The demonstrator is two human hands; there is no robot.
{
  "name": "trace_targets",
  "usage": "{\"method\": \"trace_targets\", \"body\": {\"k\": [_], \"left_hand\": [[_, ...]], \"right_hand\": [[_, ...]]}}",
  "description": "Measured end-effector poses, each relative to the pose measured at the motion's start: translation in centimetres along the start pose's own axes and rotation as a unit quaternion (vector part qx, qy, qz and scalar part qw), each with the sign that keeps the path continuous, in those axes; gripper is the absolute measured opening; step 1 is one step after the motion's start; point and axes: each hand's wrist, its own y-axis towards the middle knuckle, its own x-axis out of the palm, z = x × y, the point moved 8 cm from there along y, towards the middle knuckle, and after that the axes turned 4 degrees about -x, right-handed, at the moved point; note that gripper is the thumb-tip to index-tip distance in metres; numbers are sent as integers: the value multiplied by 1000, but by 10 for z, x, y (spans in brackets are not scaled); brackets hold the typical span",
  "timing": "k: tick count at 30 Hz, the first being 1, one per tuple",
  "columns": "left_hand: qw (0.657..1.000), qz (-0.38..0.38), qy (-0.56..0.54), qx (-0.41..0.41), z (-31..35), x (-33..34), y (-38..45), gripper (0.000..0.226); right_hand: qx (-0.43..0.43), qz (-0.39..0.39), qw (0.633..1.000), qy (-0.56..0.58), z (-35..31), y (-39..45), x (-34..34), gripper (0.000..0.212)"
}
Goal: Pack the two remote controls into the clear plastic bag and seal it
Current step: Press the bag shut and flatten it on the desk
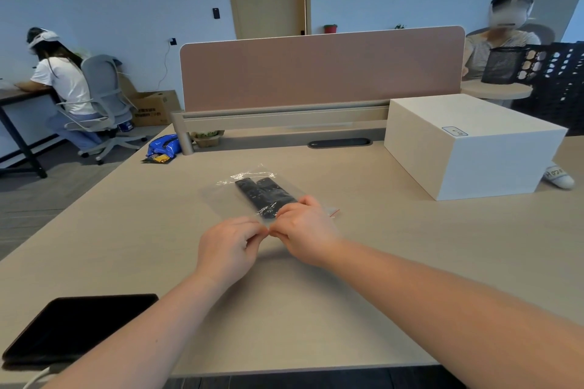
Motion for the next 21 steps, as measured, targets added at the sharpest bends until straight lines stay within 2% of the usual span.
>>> {"method": "trace_targets", "body": {"k": [4,16,21], "left_hand": [[1000,-9,8,15,1,0,2,32],[997,-31,20,65,3,3,-5,29],[998,-36,23,52,-2,-1,-8,31]], "right_hand": [[6,-29,999,-37,0,0,5,20],[-90,-5,991,-97,-7,-10,12,22],[-74,-38,985,-152,20,-22,14,24]]}}
